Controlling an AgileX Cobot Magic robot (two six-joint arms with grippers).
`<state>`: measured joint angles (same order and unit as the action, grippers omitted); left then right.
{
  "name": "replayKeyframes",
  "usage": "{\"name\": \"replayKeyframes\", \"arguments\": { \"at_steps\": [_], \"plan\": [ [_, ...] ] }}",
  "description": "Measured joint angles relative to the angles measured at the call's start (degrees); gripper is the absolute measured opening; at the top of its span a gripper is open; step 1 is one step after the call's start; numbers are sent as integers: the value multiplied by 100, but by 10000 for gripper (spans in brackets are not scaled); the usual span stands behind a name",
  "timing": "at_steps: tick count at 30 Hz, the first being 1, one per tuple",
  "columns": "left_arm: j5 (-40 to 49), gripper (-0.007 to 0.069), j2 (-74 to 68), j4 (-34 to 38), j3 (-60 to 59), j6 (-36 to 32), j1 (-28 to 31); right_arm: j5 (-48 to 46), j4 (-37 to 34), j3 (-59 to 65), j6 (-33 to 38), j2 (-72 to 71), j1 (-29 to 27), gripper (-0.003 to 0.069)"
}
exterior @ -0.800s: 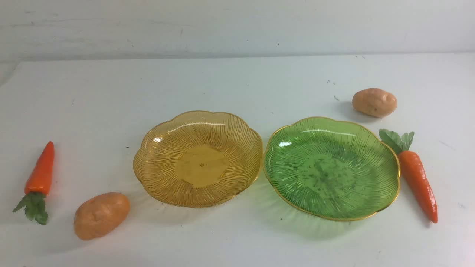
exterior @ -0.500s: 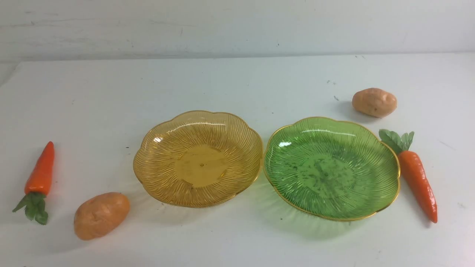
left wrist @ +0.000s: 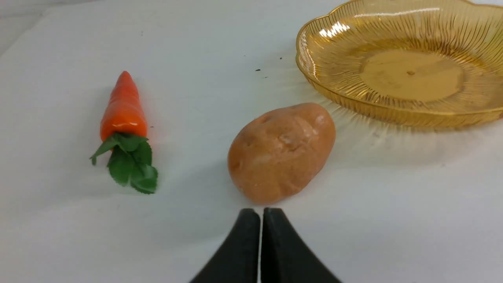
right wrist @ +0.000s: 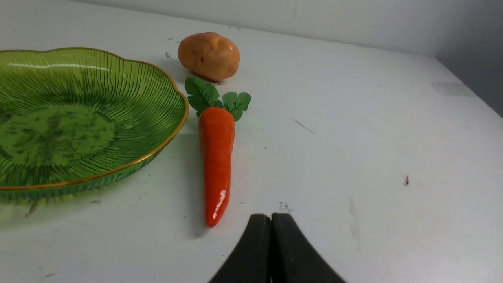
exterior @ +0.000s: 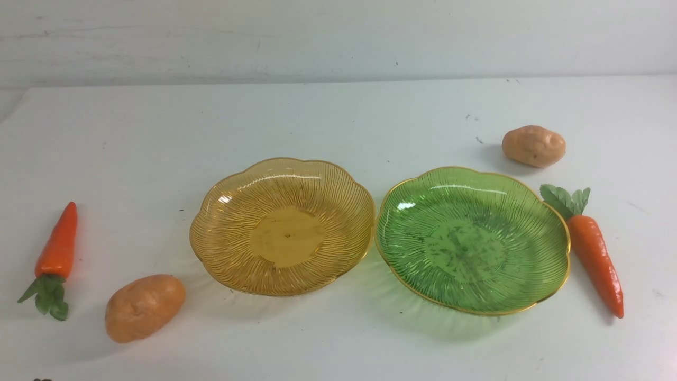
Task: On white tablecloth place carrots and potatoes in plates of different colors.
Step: 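Put the potatoes from the left side into the left plate with the left gripper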
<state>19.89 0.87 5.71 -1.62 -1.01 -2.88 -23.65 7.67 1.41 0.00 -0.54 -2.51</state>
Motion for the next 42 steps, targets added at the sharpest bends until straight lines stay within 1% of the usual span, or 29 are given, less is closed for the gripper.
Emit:
{"name": "replayKeyframes", "arguments": {
  "at_steps": [1, 2, 3, 4, 5, 6, 8, 11, 13, 14, 16, 18, 19, 20, 22, 25, 26, 28, 30, 32, 34, 36, 40, 41, 42],
  "plan": [
    [0, -3, 0, 52, 0, 34, 0, 0, 0, 0, 0, 0, 0, -17],
    [-190, -3, 0, 395, 0, 255, 0, 0, 0, 0, 0, 0, 0, -17],
    [-220, -3, 0, 456, 0, 291, 0, 0, 0, 0, 0, 0, 0, -17],
    [-362, -3, 0, 758, 0, 469, 0, 0, 0, 0, 0, 0, 0, -17],
    [-669, -3, 0, 1353, 0, 743, 0, 0, 0, 0, 0, 0, 0, -17],
    [-772, -3, 0, 1522, 0, 811, 0, 0, 0, 0, 0, 0, 0, -17],
    [-1319, -3, 0, 2107, 0, 912, 0, 0, 0, 0, 0, 0, 0, -17],
    [-2299, -3, 0, 2585, 0, 950, 0, 0, 0, 0, 0, 0, 0, -17],
    [-3164, -3, 0, 2730, 25, 956, 0, 0, 40, 0, 44, 0, 0, -17],
    [-3421, -3, 0, 2758, 183, 956, 0, 0, 60, 0, 60, 0, 0, -17],
    [-3404, -3, -11, 2719, 449, 916, 0, 0, 71, 0, 59, 0, 0, -17],
    [-3133, -3, -130, 2567, 946, 771, 0, 0, 76, 0, 59, 0, 0, -17],
    [-2809, -3, -244, 2421, 1313, 632, 0, 0, 82, 0, 59, 0, 0, -17],
    [-2201, -3, -533, 2193, 1859, 439, 0, 0, 82, 0, 59, 0, 0, -17],
    [-1254, -3, -1046, 1926, 2567, 169, 0, 0, 105, 0, 59, 0, 0, -17],
    [677, -3, -2375, 1434, 3774, -162, 0, 75, 74, 0, 59, 0, 0, -17],
    [1366, -3, -2823, 1271, 4059, -241, 0, 186, -20, 6, 59, 0, 0, -17],
    [2231, -3, -3642, 961, 4448, -346, 0, 706, -589, 24, -110, 0, 0, -17],
    [2832, -3, -4448, 665, 4702, -535, 0, 954, -1089, 24, -301, 0, 0, -17],
    [3248, -3, -5360, 449, 4928, -767, 0, 1268, -1767, 24, -623, 0, 0, -17],
    [3357, -3, -5810, 401, 5027, -937, 0, 1489, -2220, 24, -903, 0, 0, -17],
    [3441, -3, -6488, 417, 5236, -1332, 0, 1689, -2856, 24, -1183, 0, 0, -17],
    [3619, -3, -7298, 481, 5597, -1879, 0, 2052, -4027, 24, -1673, 0, 0, -17],
    [3748, -3, -7576, 512, 5783, -2036, 0, 2112, -4245, 24, -1731, 0, 0, -17],
    [3773, -3, -7677, 519, 5815, -2056, 0, 2124, -4291, 24, -1741, 0, 0, -17]
  ]
}}
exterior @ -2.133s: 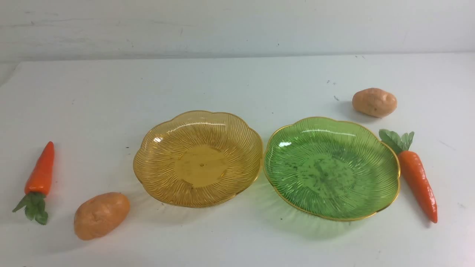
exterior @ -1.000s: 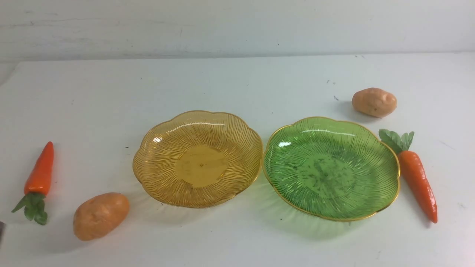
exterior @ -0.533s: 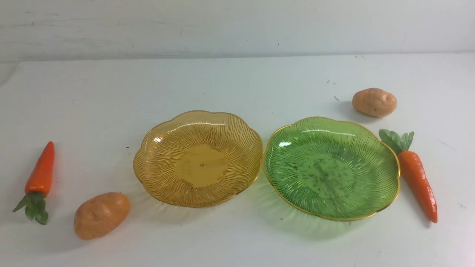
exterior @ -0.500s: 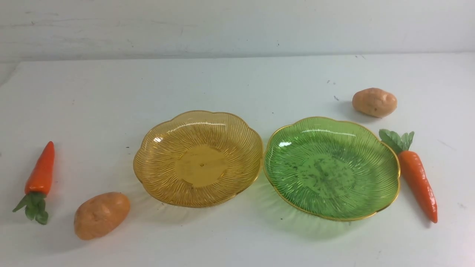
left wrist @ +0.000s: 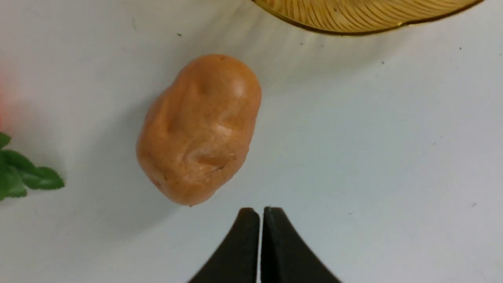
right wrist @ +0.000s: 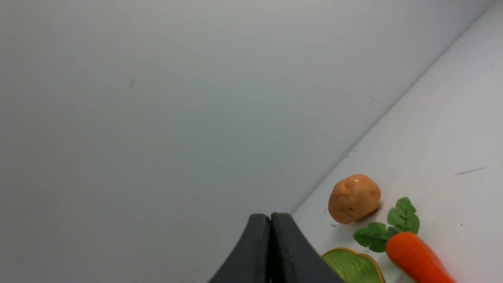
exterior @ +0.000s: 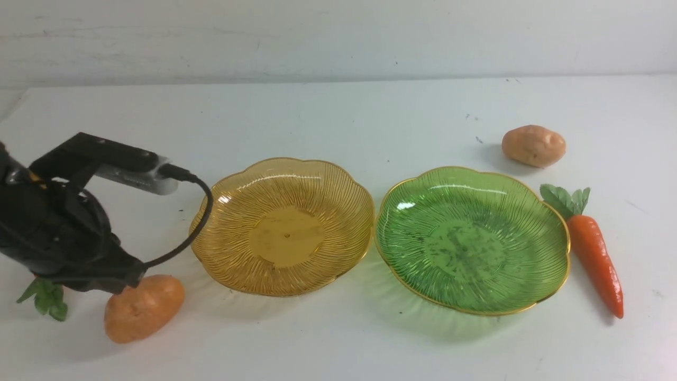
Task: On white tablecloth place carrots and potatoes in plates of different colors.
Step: 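Put the potatoes from the left side into the left plate with the left gripper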
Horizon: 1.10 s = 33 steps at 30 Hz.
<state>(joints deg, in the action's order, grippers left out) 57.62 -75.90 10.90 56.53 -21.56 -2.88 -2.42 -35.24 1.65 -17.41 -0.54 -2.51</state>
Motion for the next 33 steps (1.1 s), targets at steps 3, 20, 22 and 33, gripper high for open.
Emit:
{"name": "replayKeyframes", "arguments": {
  "at_steps": [3, 20, 22, 33],
  "plan": [
    [336, -3, -609, 21, 438, -137, 0, 83, -372, 0, -39, 0, 0, -17],
    [-330, 206, -1035, -64, 635, -855, 0, -4321, -203, -2604, 1617, 1500, 616, -17],
    [-335, 278, -1144, -99, 635, -958, 0, -5122, -162, -3059, 2033, 2066, 631, -17],
    [-771, 682, -2075, -266, 635, -1218, 0, -6042, -213, -3451, 2651, 2957, 631, -17]
  ]
}}
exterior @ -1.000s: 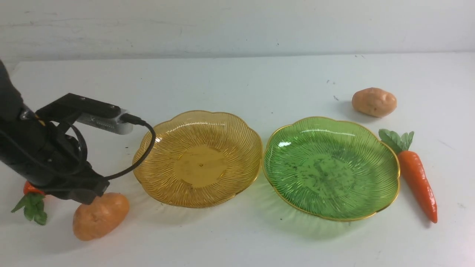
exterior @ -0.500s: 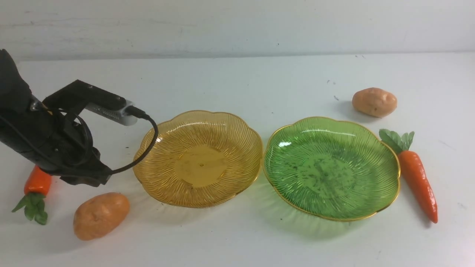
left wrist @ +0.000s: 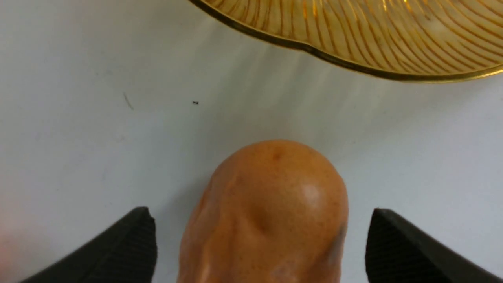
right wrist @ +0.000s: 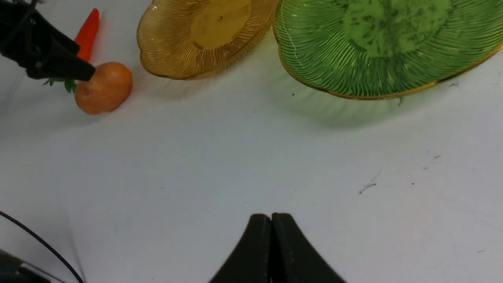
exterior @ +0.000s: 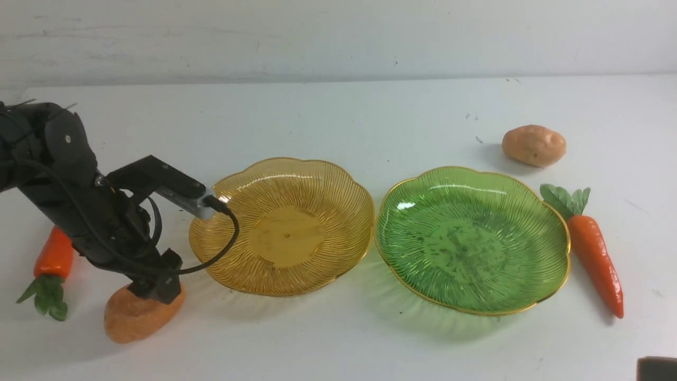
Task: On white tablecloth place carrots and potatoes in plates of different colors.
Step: 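Put the potatoes from the left side into the left plate with the left gripper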
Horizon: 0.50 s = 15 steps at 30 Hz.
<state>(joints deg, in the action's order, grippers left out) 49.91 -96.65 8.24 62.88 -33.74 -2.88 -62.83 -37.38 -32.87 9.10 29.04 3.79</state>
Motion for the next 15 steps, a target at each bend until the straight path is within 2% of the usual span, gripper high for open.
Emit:
{"name": "replayKeyframes", "arguments": {
  "at_steps": [4, 6, 8, 9, 10, 11, 15],
  "plan": [
    [-6, 682, -379, 0, 10, -26, 0, 63, -13, 0, 6, 0, 0, -17],
    [62, 659, -548, -32, 10, 72, 0, 68, -13, 0, 32, 0, 0, -17],
    [82, 589, -631, -94, 10, 340, 0, 75, -13, 0, 71, 0, 0, -17],
    [96, 504, -632, -196, 40, 656, 0, 80, -13, 0, 127, 0, 0, -17],
    [127, 485, -632, -231, 53, 729, 0, 80, -13, 0, 127, 0, 0, -17],
    [253, 423, -612, -379, 145, 1054, 0, 80, -13, 0, 149, 0, 0, -17],
    [694, 405, -390, -538, 682, 1939, 0, 80, -13, 0, 173, 2, 0, -17]
  ]
}}
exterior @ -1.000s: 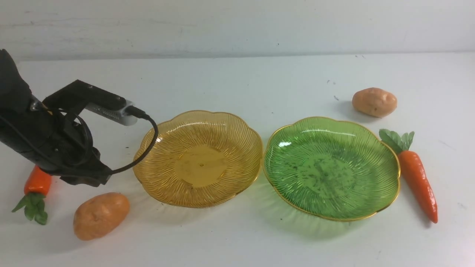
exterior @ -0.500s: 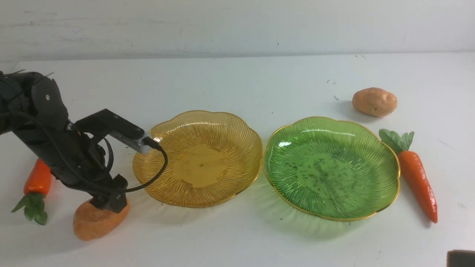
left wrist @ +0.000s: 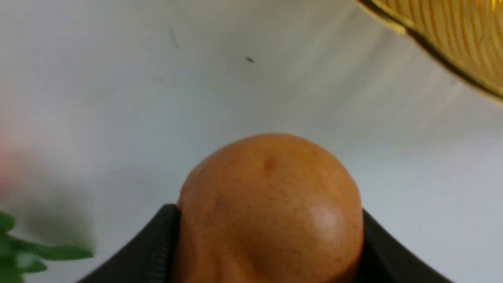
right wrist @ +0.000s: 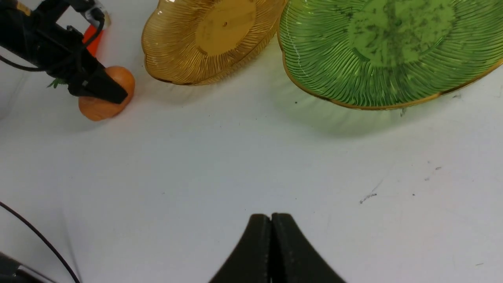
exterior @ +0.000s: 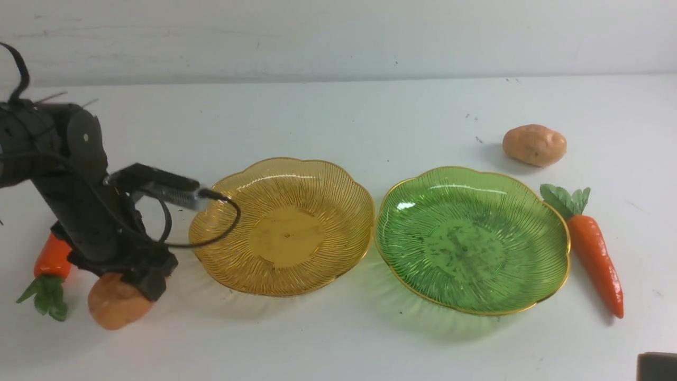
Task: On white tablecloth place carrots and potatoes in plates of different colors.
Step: 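Put the potatoes from the left side into the left plate with the left gripper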
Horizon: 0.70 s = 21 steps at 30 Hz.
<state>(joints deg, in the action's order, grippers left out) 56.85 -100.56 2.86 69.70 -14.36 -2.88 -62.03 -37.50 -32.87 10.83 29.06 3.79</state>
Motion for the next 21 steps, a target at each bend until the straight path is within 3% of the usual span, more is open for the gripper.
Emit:
{"name": "replayKeyframes", "arguments": {
  "at_steps": [6, 14, 19, 21],
  "plan": [
    [-58, 399, 186, 522, 849, 276, -316, 0, 0, 0, 6, 0, 0, -17],
    [-1495, 407, -278, 860, 1034, 87, -1257, -6, -4, -5, 18, 4, 0, -17],
    [-1623, 489, -720, 844, 1034, 491, -1356, -64, -4, -5, 18, 4, 0, -17],
    [-1590, 565, -888, 838, 1034, 785, -1356, -89, -6, -5, 18, 4, 0, -17]
  ]
}}
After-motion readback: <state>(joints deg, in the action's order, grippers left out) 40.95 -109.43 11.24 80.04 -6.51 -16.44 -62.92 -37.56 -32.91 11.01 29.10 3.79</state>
